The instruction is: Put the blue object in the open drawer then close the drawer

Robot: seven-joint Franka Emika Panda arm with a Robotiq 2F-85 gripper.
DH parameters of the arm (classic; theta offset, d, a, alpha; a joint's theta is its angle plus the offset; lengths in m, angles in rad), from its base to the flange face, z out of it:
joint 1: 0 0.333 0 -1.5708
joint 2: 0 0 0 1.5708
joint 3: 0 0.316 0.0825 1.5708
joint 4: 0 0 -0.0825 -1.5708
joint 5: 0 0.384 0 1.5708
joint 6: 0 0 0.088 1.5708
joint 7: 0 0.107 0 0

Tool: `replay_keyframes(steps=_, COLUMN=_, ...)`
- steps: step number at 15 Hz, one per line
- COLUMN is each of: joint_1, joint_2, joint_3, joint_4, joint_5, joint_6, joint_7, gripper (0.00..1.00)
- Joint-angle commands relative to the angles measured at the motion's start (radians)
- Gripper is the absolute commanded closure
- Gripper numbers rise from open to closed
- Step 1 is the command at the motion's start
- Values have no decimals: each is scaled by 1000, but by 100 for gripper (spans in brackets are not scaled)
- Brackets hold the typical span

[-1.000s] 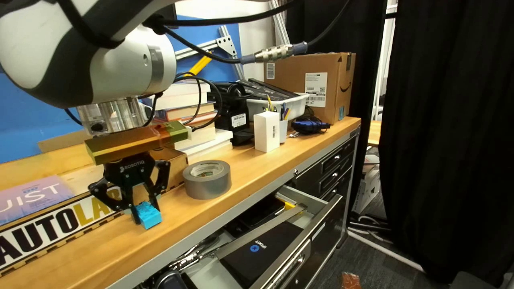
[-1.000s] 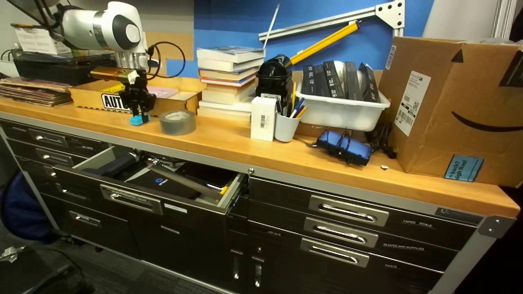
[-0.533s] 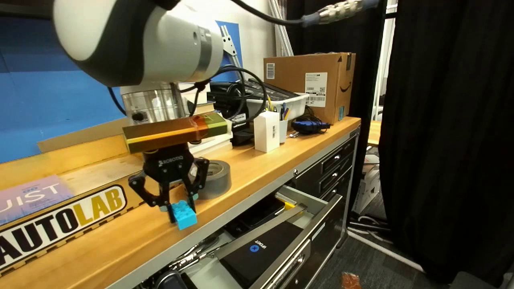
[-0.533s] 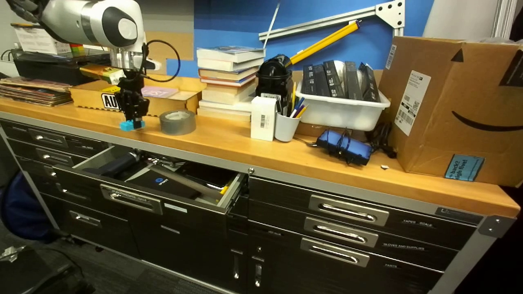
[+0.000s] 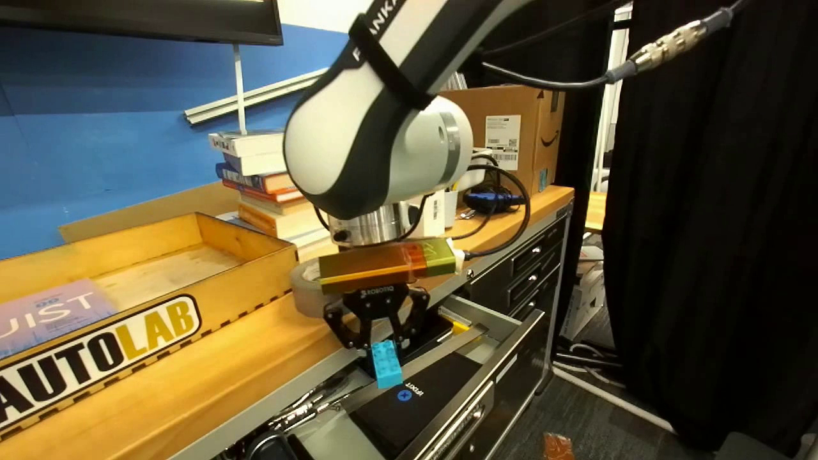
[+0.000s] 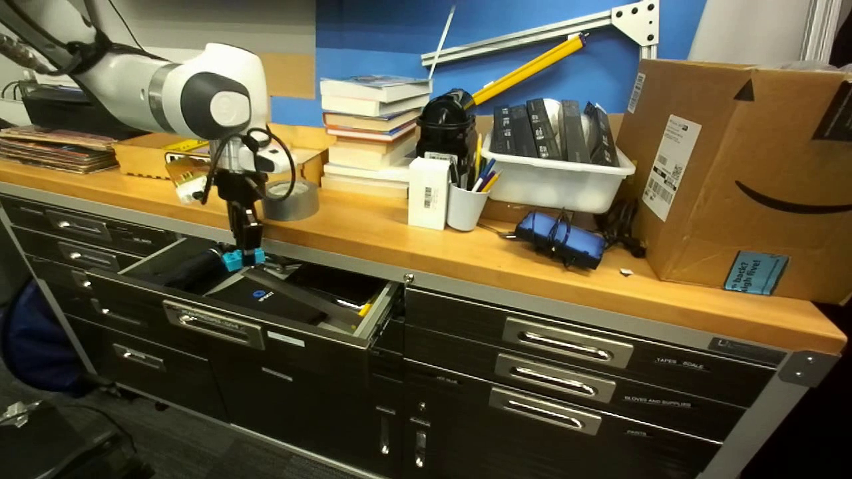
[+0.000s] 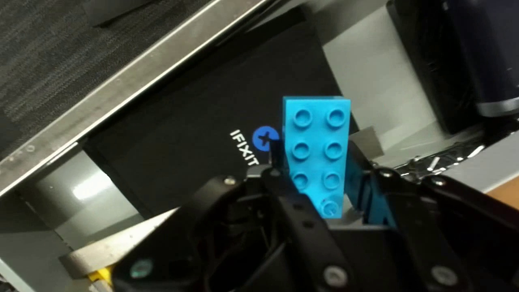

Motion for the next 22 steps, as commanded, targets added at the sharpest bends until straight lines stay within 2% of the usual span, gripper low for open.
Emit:
replay_keyframes(steps=1, joint_1=-30, joint_2=-35, joint_3=-15, joint_4=-76, joint_5=45, joint_6=85, joint_7=48, gripper=38)
replay_keyframes(steps=2, joint_1=-37, joint_2=-41, joint_3=-17, joint_4=-89, joint_5=53, joint_6=99, joint_7=55, gripper=34)
replay_keyframes(steps=6, joint_1=-61, joint_2=-120, joint_3=-11, joint_4=-174, joint_5=122, joint_6=76, joint_7=20, gripper=2)
replay_keyframes(steps=8, joint_1=-69, joint_2=-150, joint_3=-9, joint_4=-213, joint_5=144, joint_6=26, joint_7=-9, gripper=0)
replay_keyframes(steps=12, joint_1=-83, joint_2=-130, joint_3=-11, joint_4=-233, joint_5=163, joint_6=-160, joint_7=-125, gripper=0)
replay_keyframes(steps=16, joint_1=-102, joint_2=-121, joint_3=-18, joint_4=-269, joint_5=174, joint_6=-213, joint_7=-265, gripper=0)
replay_keyframes(steps=18, joint_1=-111, joint_2=-76, joint_3=-21, joint_4=-257, joint_5=173, joint_6=-221, joint_7=-280, gripper=0)
replay_keyframes(steps=20, joint_1=-109, joint_2=-20, joint_3=-24, joint_4=-242, joint_5=157, joint_6=-161, joint_7=-197, gripper=0)
replay_keyframes(steps=22, joint_1=-103, joint_2=13, joint_3=-27, joint_4=-248, joint_5=189, joint_6=-23, joint_7=-128, gripper=0)
